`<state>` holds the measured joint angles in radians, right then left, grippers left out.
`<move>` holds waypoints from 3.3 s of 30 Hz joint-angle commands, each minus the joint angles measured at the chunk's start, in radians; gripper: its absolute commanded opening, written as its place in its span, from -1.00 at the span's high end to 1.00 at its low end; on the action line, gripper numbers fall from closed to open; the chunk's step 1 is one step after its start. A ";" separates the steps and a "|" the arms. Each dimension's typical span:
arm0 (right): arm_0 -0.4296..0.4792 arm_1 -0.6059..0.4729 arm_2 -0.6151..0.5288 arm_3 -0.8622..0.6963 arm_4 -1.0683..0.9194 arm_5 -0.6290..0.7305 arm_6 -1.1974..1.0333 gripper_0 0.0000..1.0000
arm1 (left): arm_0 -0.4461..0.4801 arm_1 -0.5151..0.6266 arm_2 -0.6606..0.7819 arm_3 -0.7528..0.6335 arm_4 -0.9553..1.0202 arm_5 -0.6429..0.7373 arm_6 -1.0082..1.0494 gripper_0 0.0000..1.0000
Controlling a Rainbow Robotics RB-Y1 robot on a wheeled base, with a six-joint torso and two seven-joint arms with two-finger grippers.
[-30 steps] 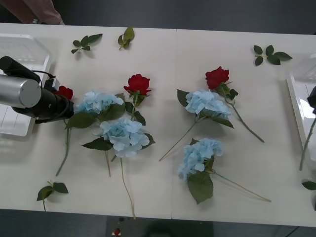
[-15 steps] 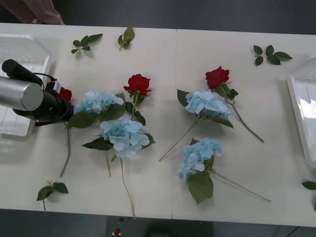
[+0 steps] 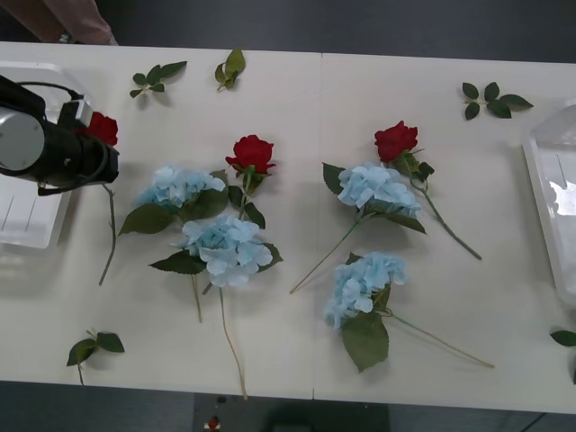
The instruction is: Put the red flowers into the right box and the blue flowers into the left box
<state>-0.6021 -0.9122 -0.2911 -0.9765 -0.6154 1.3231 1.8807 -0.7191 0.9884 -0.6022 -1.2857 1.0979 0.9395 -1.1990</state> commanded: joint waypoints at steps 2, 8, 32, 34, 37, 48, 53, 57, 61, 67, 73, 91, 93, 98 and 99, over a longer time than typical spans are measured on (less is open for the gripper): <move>-0.012 -0.022 0.046 0.065 -0.009 -0.067 0.029 1.00 | -0.026 0.085 0.082 -0.096 0.065 0.012 -0.014 1.00; -0.012 0.021 0.046 0.122 0.000 -0.119 0.047 1.00 | -0.026 0.102 0.200 -0.181 0.175 0.010 -0.007 1.00; -0.002 0.052 0.035 0.073 0.011 -0.134 0.095 -1.00 | -0.145 -0.180 0.251 -0.273 0.290 -0.369 0.068 1.00; -0.002 0.052 0.023 0.032 0.011 -0.088 0.109 -1.00 | -0.177 -0.229 0.251 -0.264 0.286 -0.369 0.073 1.00; -0.002 0.052 -0.006 -0.037 0.008 -0.004 0.130 -1.00 | -0.226 -0.313 0.251 -0.241 0.277 -0.369 0.079 1.00; 0.005 0.052 -0.140 -0.183 -0.057 0.197 0.373 -1.00 | -0.353 -0.545 0.240 -0.165 0.241 -0.369 0.079 1.00; 0.004 0.052 -0.183 -0.237 -0.147 0.235 0.523 -1.00 | -0.381 -0.608 0.213 -0.155 0.232 -0.395 0.085 1.00; 0.004 0.052 -0.189 -0.288 -0.253 0.284 0.607 -1.00 | -0.399 -0.640 0.165 -0.133 0.234 -0.452 0.090 1.00; 0.004 0.052 -0.195 -0.323 -0.385 0.340 0.681 -1.00 | -0.405 -0.663 0.121 -0.126 0.231 -0.504 0.090 1.00; 0.004 0.052 -0.198 -0.340 -0.630 0.429 0.730 -1.00 | -0.408 -0.691 0.102 -0.126 0.227 -0.516 0.090 1.00; 0.004 0.052 -0.195 -0.340 -0.831 0.498 0.715 -1.00 | -0.418 -0.718 0.094 -0.104 0.223 -0.542 0.092 1.00; -0.110 0.148 -0.178 -0.340 -1.005 0.548 0.385 -1.00 | -0.424 -0.732 0.088 -0.080 0.208 -0.558 0.087 1.00; -0.125 0.161 -0.172 -0.341 -1.005 0.544 0.348 -1.00 | -0.424 -0.732 0.088 -0.080 0.208 -0.558 0.087 1.00; -0.165 0.200 -0.163 -0.340 -0.991 0.524 0.267 -1.00 | -0.424 -0.732 0.088 -0.080 0.208 -0.558 0.087 1.00; -0.170 0.208 -0.161 -0.340 -0.991 0.519 0.255 -1.00 | -0.424 -0.732 0.088 -0.080 0.208 -0.558 0.087 1.00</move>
<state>-0.7326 -0.7176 -0.4482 -1.2862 -1.6096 1.8560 2.1926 -1.0823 0.2607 -0.5176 -1.3521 1.3065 0.3917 -1.1409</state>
